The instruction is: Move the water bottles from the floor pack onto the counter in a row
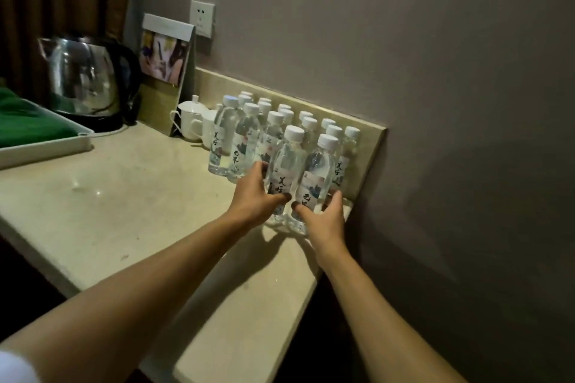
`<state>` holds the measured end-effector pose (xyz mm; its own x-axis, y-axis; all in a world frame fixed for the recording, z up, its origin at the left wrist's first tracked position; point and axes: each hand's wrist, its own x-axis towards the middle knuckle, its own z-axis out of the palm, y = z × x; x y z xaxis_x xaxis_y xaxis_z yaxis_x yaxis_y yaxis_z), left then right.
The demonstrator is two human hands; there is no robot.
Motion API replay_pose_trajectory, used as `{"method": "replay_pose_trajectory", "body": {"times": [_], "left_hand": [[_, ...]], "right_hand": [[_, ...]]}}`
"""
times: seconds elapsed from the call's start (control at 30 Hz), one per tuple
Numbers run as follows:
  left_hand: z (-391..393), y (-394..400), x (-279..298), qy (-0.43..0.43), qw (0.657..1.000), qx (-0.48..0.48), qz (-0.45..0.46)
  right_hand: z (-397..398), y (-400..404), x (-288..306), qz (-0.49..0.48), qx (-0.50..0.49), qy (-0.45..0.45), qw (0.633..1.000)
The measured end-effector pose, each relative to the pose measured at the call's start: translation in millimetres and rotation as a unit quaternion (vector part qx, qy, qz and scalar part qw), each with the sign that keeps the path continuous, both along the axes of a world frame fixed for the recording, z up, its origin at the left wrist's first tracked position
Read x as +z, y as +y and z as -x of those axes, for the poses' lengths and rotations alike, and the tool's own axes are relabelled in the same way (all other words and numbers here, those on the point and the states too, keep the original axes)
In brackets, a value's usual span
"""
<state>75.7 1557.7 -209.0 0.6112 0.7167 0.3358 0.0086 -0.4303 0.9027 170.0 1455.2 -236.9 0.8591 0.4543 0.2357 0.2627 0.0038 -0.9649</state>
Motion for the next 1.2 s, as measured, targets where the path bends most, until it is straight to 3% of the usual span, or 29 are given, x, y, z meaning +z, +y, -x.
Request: {"method": "replay_pose_trajectory", "body": {"times": [0.4,0.6,0.8,1.03,1.2], "left_hand": [[-35,48,-12,0.004,0.996,-0.043,-0.073],[-34,66,-18,0.068,0.982,-0.033,-0.174],[-28,71,-13,0.112,0.972,-0.045,-0.201],[-23,74,-2,0.215,0.908,-0.075,-0.352],[-25,76,-9,0.229,0.890,-0.088,-0.385]], "right_hand": [[-12,30,-3,0.085,-0.078,-0.049,0.992],[10,38,0,0.222,-0.156,-0.074,0.960],[30,47,4,0.195,-0.247,-0.058,0.947],[30,57,4,0.260,-0.303,-0.074,0.914],[25,58,-7,0.278,-0.320,-0.112,0.899]]}}
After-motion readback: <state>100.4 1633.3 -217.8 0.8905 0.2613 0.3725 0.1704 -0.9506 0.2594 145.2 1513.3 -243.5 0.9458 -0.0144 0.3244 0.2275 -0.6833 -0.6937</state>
